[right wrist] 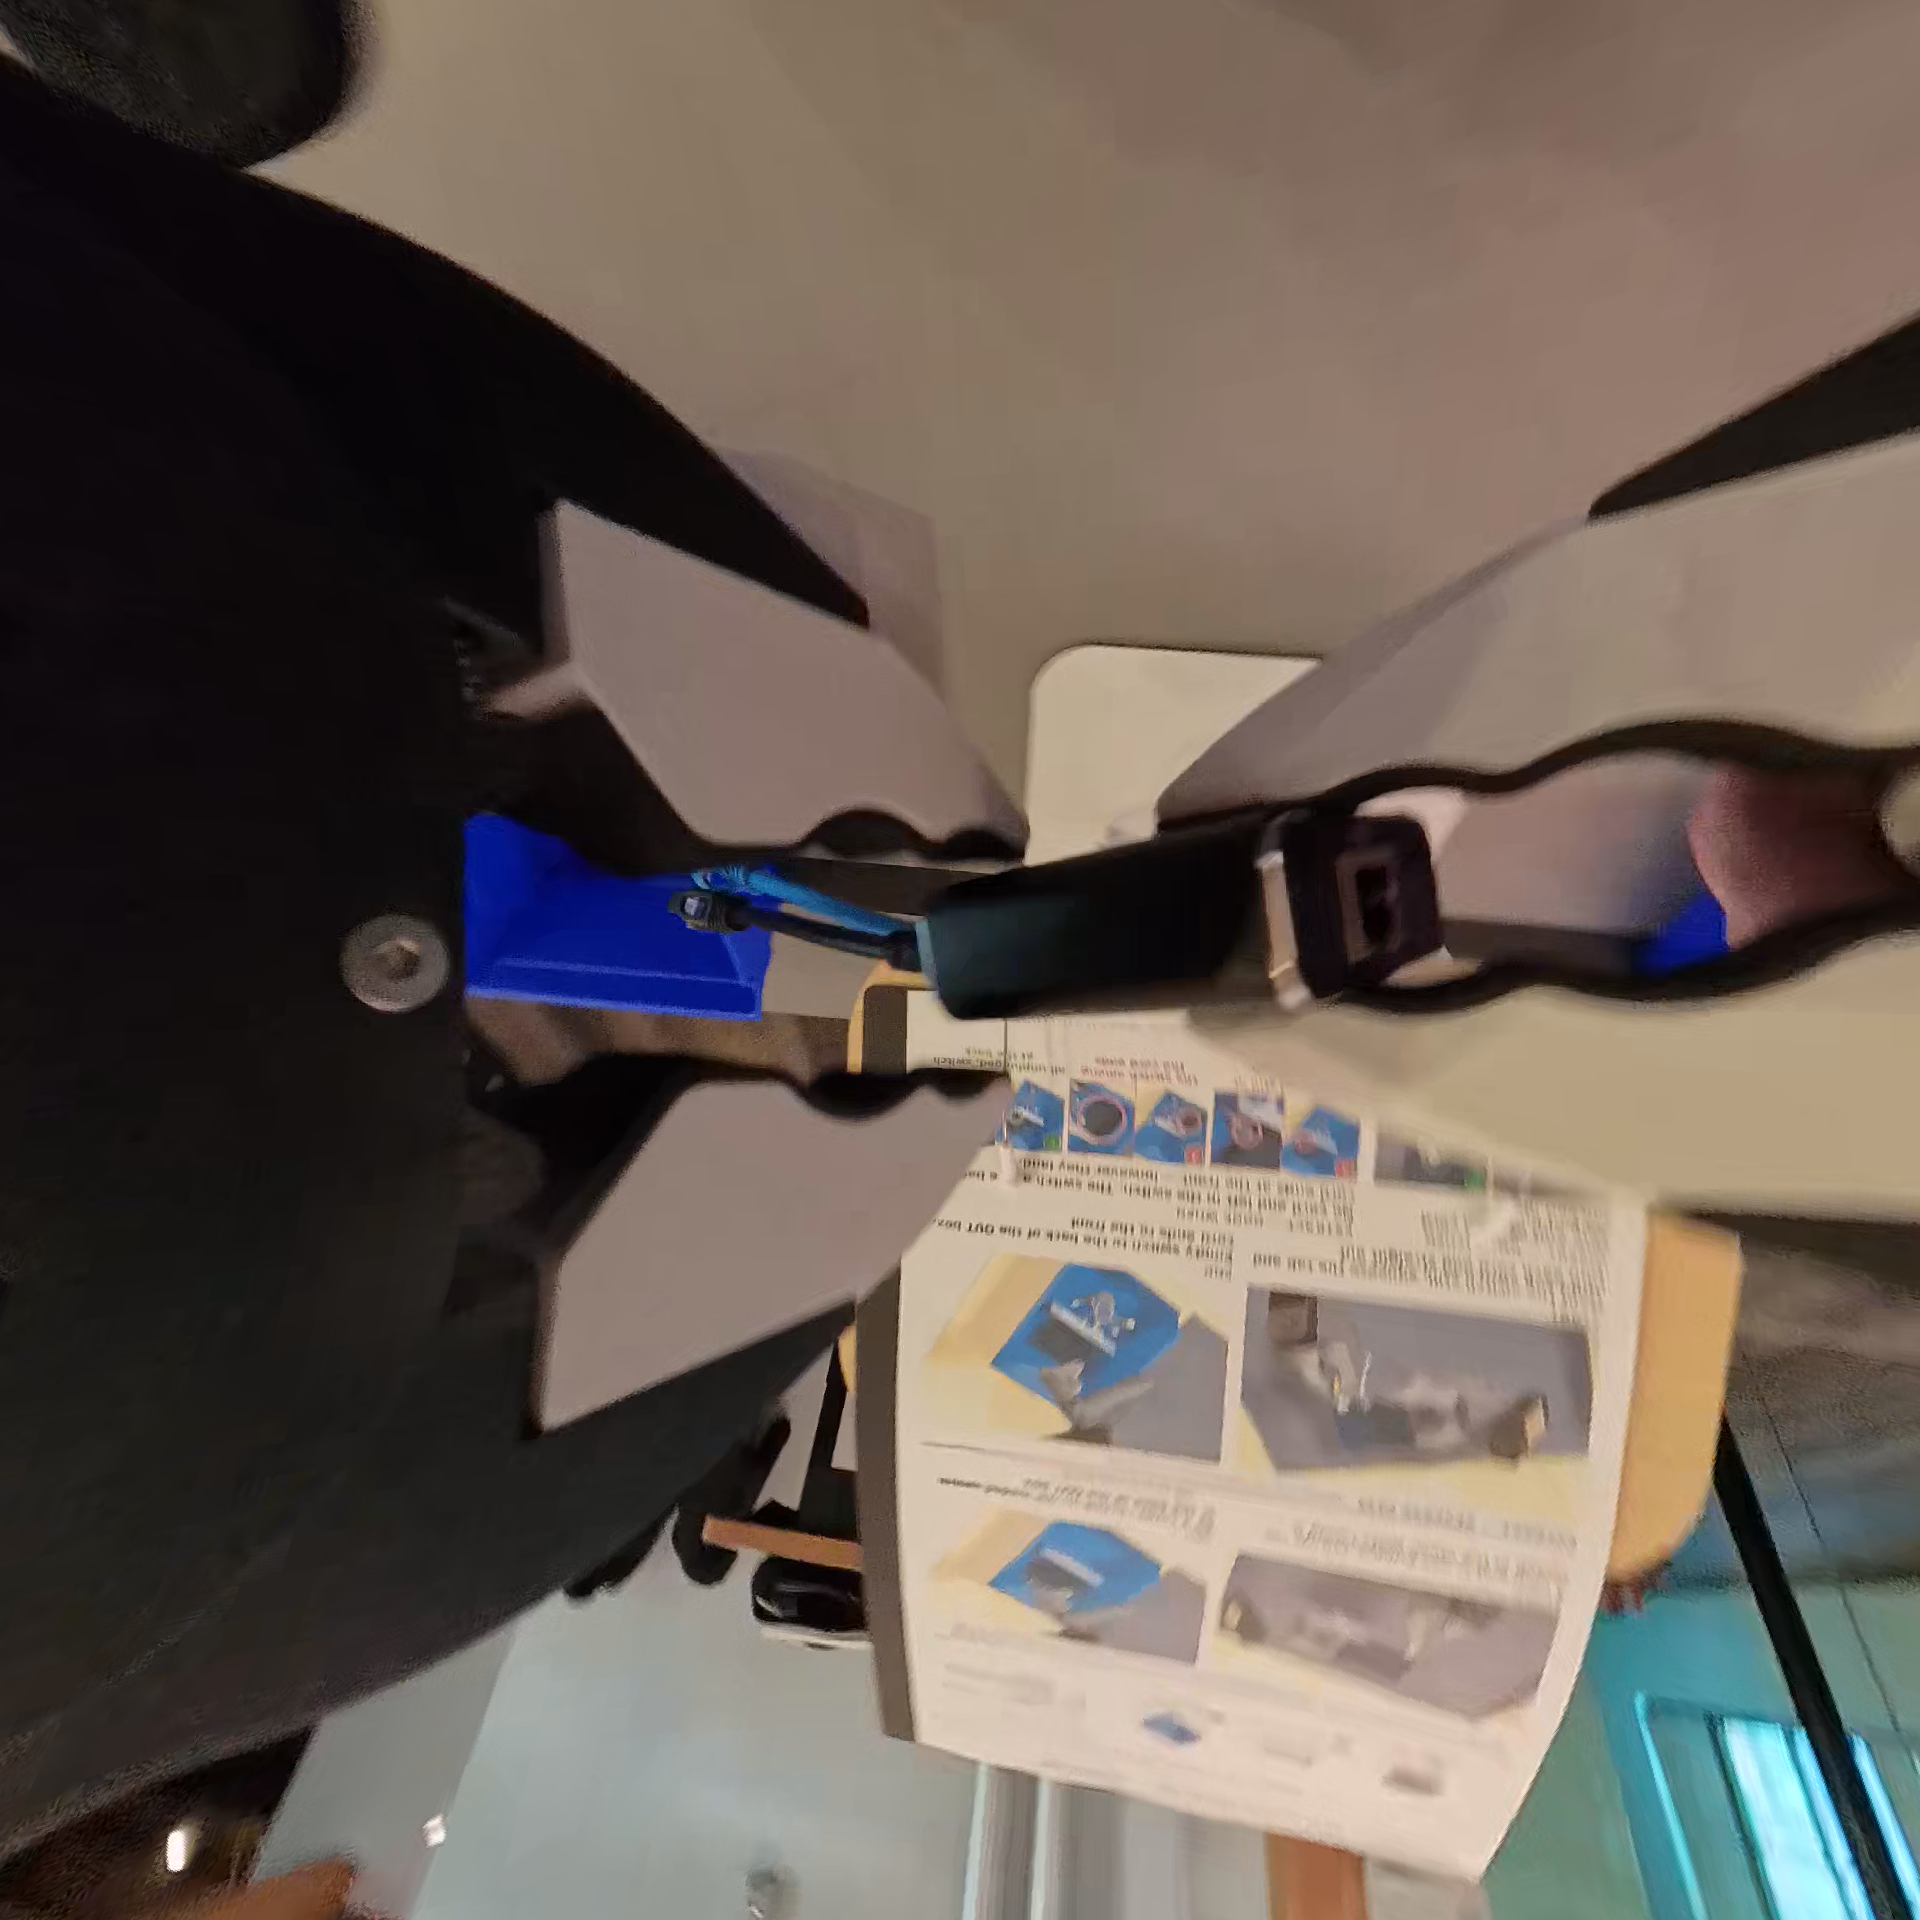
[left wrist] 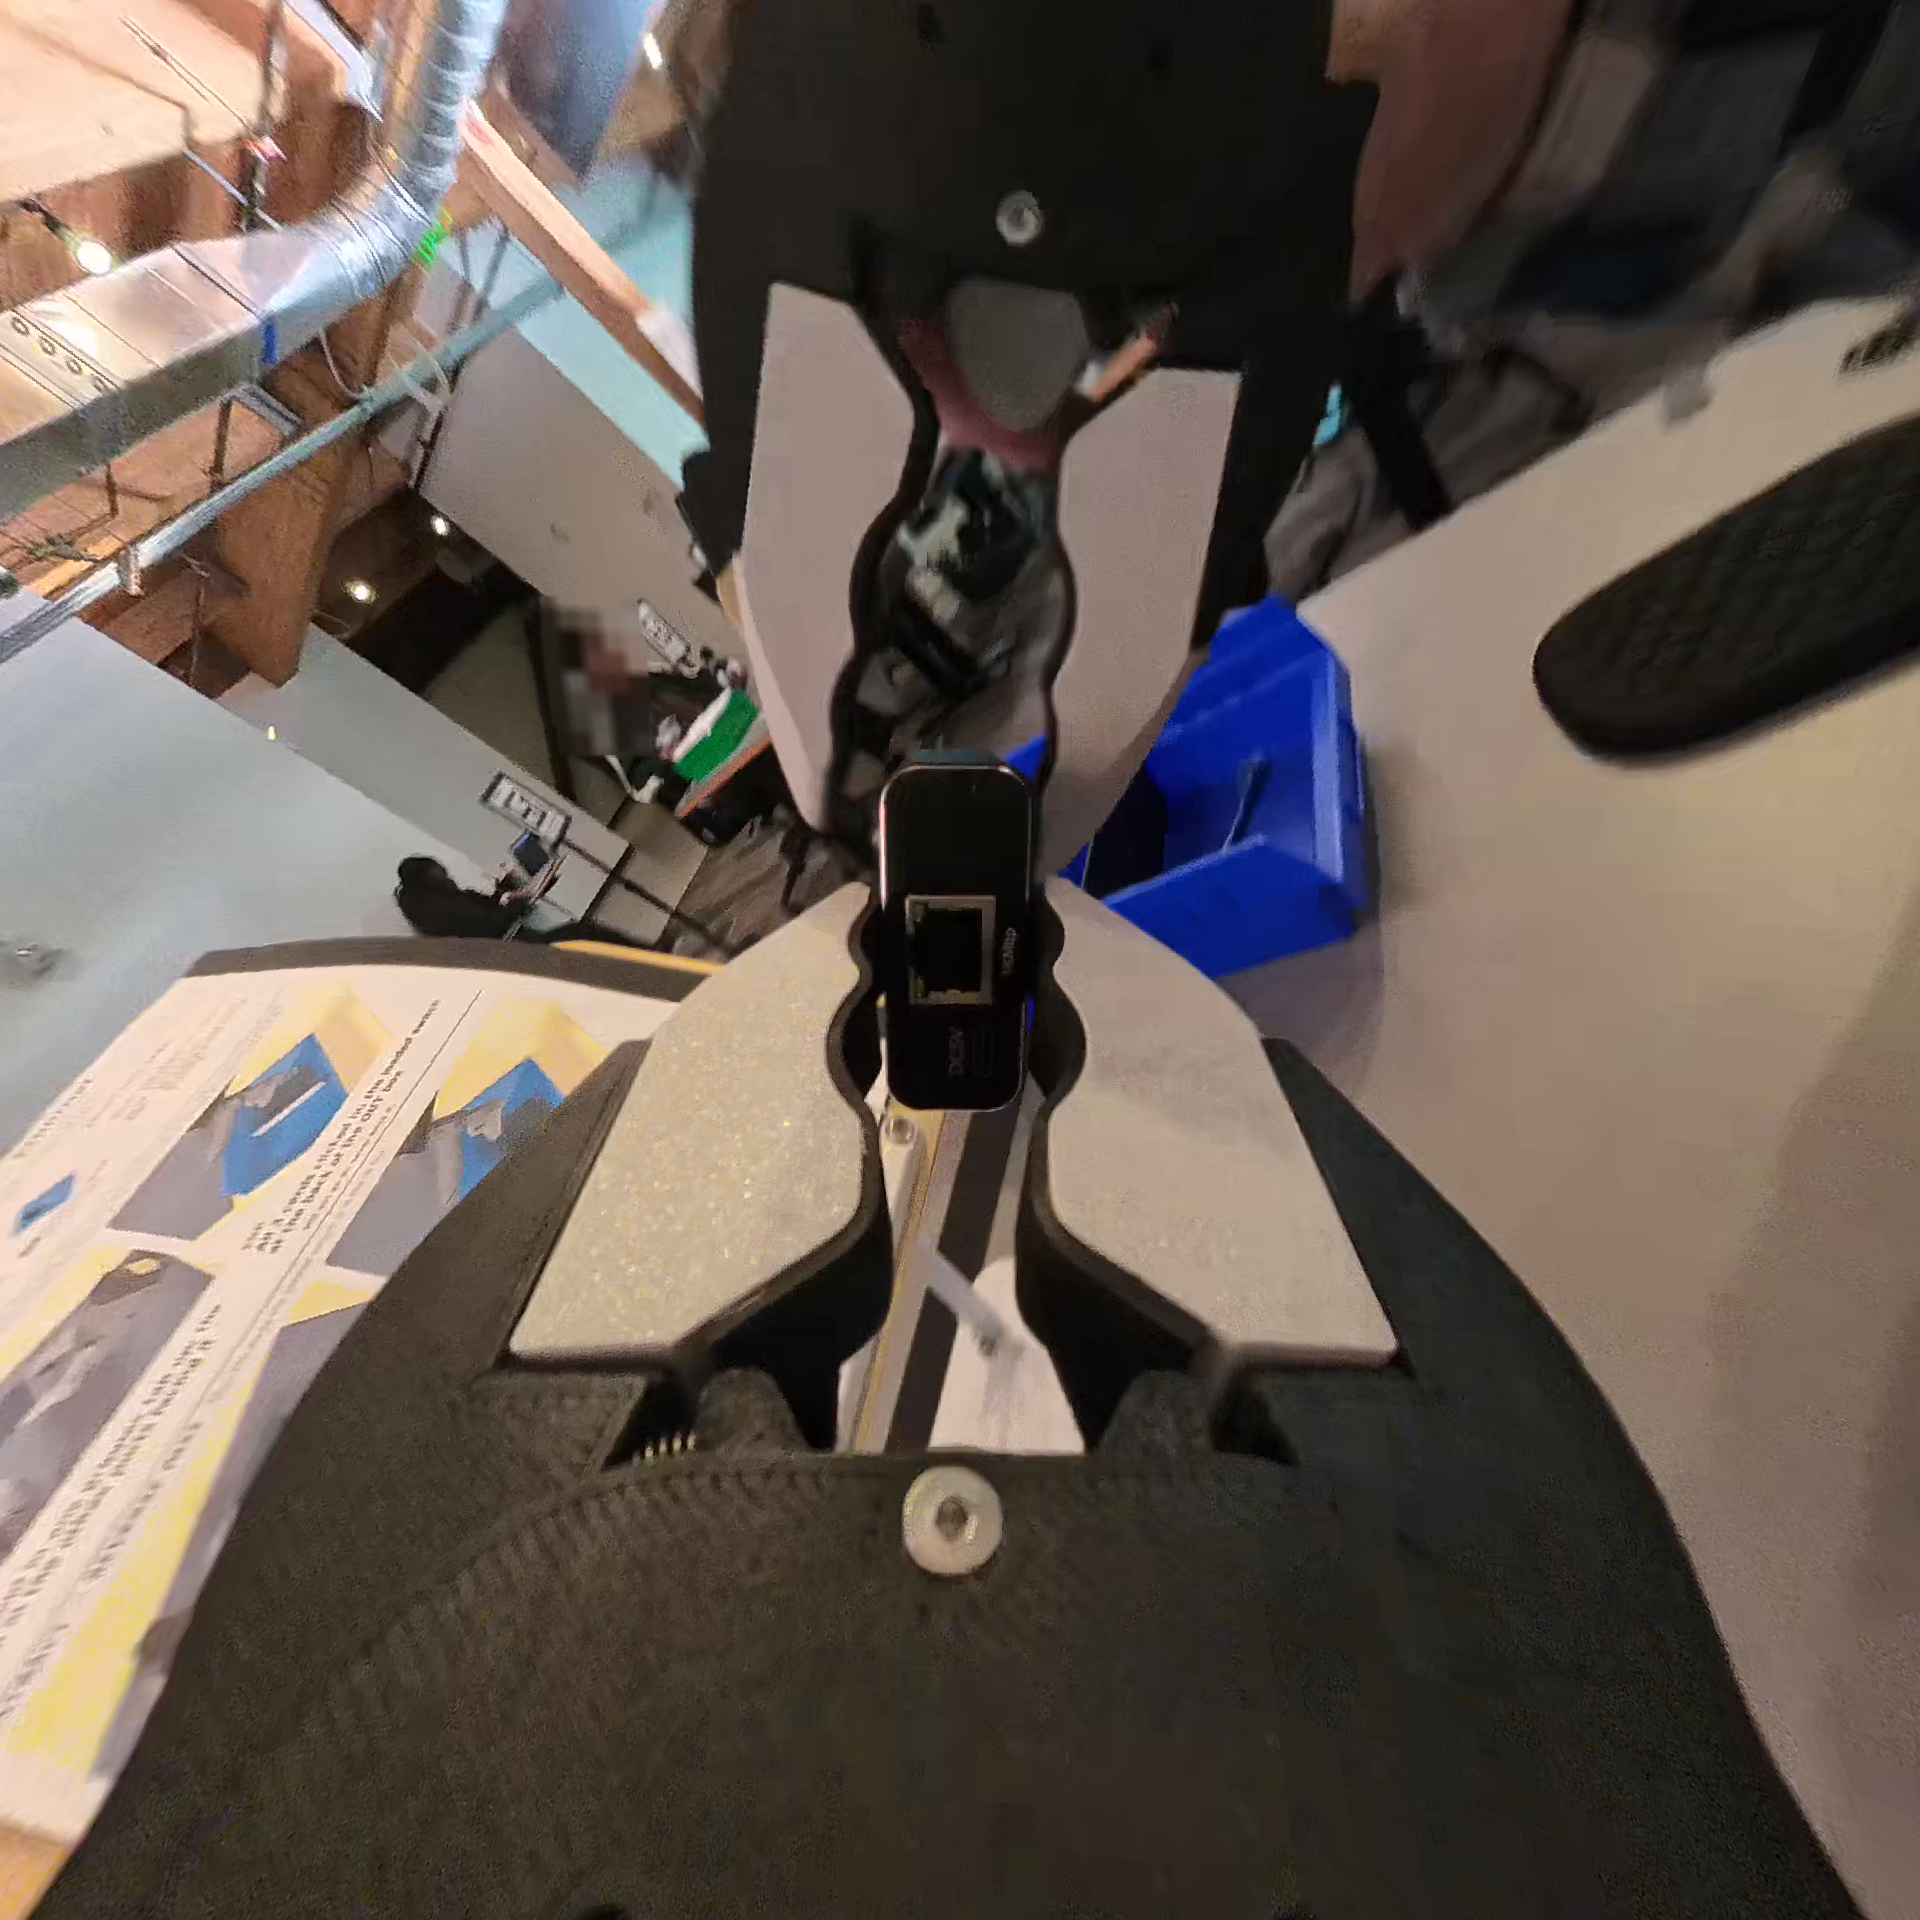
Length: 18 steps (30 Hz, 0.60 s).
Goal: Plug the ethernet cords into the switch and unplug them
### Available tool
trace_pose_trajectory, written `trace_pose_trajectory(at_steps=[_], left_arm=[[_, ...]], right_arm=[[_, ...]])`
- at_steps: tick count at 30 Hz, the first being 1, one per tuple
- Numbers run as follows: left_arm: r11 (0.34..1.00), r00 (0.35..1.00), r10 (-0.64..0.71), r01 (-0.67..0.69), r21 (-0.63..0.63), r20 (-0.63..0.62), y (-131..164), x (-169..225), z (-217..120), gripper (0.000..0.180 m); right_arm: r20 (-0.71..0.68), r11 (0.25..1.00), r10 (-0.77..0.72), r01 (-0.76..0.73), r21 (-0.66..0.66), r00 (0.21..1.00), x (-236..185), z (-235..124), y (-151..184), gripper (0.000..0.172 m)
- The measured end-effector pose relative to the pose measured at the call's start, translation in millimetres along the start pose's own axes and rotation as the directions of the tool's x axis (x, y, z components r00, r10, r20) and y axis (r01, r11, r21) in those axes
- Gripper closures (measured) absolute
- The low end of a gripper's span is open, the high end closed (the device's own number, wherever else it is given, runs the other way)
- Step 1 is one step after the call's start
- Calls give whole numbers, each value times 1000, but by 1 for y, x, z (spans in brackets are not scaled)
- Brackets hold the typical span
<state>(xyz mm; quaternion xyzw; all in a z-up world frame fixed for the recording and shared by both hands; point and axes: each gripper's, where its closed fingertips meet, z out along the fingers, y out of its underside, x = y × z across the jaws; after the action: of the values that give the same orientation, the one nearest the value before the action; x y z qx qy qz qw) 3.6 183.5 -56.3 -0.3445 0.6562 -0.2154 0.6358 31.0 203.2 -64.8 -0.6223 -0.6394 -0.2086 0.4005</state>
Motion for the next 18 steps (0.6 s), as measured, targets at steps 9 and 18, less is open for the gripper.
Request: trace_pose_trajectory(at_steps=[9, 18], left_arm=[[893, 954, -295, 291, 343, -42, -17, -38, -30, 157], [848, 937, -325, 349, 400, -128, -37, -28, -25, 157]], right_arm=[[170, 709, 423, -441, 550, 890, -20, -67, -18, 135], [754, 265, 380, -844, 466, 535, -80, -1, -62, 110]])
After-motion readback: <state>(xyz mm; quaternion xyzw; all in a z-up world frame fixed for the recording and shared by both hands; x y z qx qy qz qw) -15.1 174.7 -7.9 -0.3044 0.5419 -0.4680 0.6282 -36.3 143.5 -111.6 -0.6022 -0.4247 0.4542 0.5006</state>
